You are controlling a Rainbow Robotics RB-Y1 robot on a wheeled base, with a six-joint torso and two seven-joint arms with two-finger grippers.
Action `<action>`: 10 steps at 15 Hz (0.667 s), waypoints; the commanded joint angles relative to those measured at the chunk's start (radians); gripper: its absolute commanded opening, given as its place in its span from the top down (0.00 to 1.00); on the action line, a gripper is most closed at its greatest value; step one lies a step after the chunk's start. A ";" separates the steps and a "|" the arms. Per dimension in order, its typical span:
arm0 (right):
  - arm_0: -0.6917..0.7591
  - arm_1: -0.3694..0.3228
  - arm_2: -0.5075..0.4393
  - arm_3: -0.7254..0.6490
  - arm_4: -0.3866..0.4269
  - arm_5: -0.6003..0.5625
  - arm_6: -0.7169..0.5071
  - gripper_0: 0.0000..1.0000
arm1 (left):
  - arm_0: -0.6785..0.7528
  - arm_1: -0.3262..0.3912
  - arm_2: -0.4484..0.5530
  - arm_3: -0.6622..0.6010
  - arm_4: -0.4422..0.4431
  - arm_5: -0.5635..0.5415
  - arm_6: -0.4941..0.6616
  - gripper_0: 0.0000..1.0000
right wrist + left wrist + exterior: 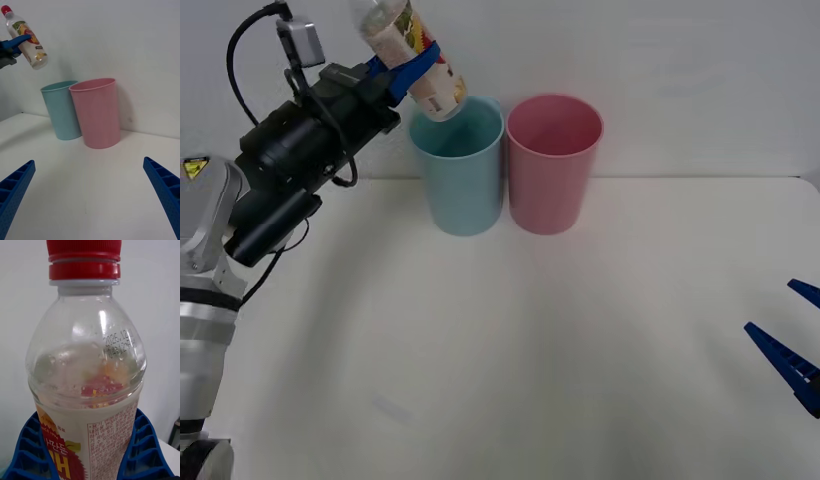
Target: Grasp the object on the table and drop it into the matching bin: aluminum can to the light blue bin, PET bottle to the pink bin.
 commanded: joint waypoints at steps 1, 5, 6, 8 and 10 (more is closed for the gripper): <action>0.000 0.000 0.000 0.000 0.000 0.000 0.000 0.00 | -0.152 -0.001 -0.045 0.159 -0.040 -0.011 -0.025 1.00; 0.000 0.000 0.000 0.000 0.000 0.000 0.000 0.00 | -0.329 -0.041 -0.110 0.367 -0.050 -0.009 -0.153 1.00; 0.000 0.000 0.000 0.000 0.000 0.000 0.000 0.00 | -0.359 -0.058 -0.113 0.407 -0.064 -0.009 -0.189 1.00; 0.000 0.000 0.000 0.000 0.000 0.000 0.000 0.00 | -0.416 -0.101 -0.113 0.476 -0.104 0.007 -0.242 1.00; 0.000 0.000 0.000 0.000 0.000 0.000 0.000 0.00 | -0.447 -0.158 -0.113 0.502 -0.158 0.063 -0.268 1.00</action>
